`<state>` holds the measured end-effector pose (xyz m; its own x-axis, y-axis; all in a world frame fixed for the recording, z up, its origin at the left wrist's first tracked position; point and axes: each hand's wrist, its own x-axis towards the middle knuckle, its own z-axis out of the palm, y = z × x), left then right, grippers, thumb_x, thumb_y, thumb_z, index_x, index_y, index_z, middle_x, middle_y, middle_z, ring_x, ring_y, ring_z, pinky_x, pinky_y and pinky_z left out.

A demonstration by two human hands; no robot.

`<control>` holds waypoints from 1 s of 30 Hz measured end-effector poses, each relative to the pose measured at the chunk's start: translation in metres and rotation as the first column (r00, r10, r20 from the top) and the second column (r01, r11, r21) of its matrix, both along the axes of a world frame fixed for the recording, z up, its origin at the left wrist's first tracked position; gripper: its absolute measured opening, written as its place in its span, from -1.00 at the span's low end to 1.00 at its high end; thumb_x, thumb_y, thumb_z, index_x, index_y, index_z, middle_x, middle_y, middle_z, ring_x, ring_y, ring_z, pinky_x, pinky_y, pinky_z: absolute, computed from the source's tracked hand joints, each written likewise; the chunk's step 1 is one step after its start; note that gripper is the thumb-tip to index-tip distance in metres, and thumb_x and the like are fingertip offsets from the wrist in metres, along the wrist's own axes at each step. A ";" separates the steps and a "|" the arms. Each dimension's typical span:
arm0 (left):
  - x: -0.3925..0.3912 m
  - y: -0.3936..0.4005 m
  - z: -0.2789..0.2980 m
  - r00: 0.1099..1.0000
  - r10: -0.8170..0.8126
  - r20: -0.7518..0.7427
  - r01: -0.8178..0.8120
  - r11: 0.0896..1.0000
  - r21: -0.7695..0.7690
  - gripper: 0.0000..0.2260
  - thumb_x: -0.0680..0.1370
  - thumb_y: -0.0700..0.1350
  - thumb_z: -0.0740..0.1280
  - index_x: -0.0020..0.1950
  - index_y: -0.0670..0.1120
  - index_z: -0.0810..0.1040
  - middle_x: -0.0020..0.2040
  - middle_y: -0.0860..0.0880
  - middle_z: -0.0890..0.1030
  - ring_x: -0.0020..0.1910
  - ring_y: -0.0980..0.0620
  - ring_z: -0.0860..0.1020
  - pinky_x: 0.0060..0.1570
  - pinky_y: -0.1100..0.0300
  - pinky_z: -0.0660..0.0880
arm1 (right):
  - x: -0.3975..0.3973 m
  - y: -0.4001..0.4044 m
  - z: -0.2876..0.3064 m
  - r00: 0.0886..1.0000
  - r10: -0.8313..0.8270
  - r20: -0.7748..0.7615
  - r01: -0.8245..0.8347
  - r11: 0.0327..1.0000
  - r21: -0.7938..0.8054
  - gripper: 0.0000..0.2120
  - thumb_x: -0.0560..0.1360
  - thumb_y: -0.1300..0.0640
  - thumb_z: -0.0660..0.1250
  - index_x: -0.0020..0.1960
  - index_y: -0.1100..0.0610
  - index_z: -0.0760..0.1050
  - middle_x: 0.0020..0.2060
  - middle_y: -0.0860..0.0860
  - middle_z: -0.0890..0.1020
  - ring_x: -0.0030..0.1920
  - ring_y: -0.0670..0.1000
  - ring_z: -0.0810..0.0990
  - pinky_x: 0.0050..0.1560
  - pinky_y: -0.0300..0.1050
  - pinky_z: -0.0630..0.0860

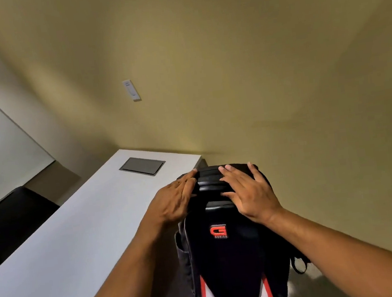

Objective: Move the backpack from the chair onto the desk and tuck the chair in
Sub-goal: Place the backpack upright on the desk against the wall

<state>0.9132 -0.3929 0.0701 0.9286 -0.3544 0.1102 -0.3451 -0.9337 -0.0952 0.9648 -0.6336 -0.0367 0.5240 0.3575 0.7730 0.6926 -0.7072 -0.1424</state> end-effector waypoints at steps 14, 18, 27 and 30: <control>0.124 0.129 0.045 0.977 0.088 0.194 -0.094 0.995 0.017 -0.59 0.70 -0.13 0.07 0.51 -0.26 0.37 0.56 -0.14 0.34 0.48 -0.14 0.42 0.38 0.05 0.37 | 0.179 0.142 0.063 0.973 0.201 0.112 -0.208 0.977 0.049 -0.62 0.55 0.00 0.27 0.26 0.17 0.60 0.39 -0.01 0.58 0.43 -0.03 0.50 0.39 0.30 0.41; 0.174 0.159 0.065 0.943 0.219 0.252 -0.212 0.976 -0.055 -0.56 0.67 -0.15 0.03 0.52 -0.23 0.35 0.56 -0.15 0.36 0.46 -0.13 0.44 0.40 0.02 0.37 | 0.238 0.192 0.095 0.970 0.216 0.108 -0.230 0.964 0.136 -0.51 0.49 0.08 0.49 0.38 0.20 0.56 0.28 0.00 0.66 0.38 -0.01 0.55 0.38 0.33 0.42; 0.287 0.236 0.092 0.819 0.473 0.324 -0.449 0.881 -0.151 -0.47 0.53 -0.25 0.06 0.52 -0.24 0.36 0.56 -0.14 0.36 0.50 -0.10 0.41 0.50 -0.02 0.23 | 0.365 0.307 0.137 0.937 0.336 -0.098 -0.309 0.925 0.219 -0.40 0.52 0.03 0.50 0.50 0.11 0.44 0.31 -0.02 0.63 0.46 -0.04 0.45 0.49 0.38 0.25; 0.309 0.262 0.088 0.798 0.503 0.333 -0.489 0.862 -0.130 -0.46 0.54 -0.23 0.01 0.54 -0.23 0.34 0.58 -0.14 0.33 0.54 -0.09 0.34 0.55 -0.05 0.13 | 0.393 0.337 0.134 0.915 0.385 -0.122 -0.357 0.912 0.204 -0.39 0.53 0.02 0.49 0.52 0.11 0.41 0.32 -0.03 0.63 0.48 -0.04 0.43 0.51 0.36 0.23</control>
<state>1.2222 -0.1313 0.1579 0.8752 0.1546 0.4584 0.2151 -0.9731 -0.0826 1.3582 -0.2962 0.0976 0.4981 0.4175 0.7600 0.8590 -0.3575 -0.3665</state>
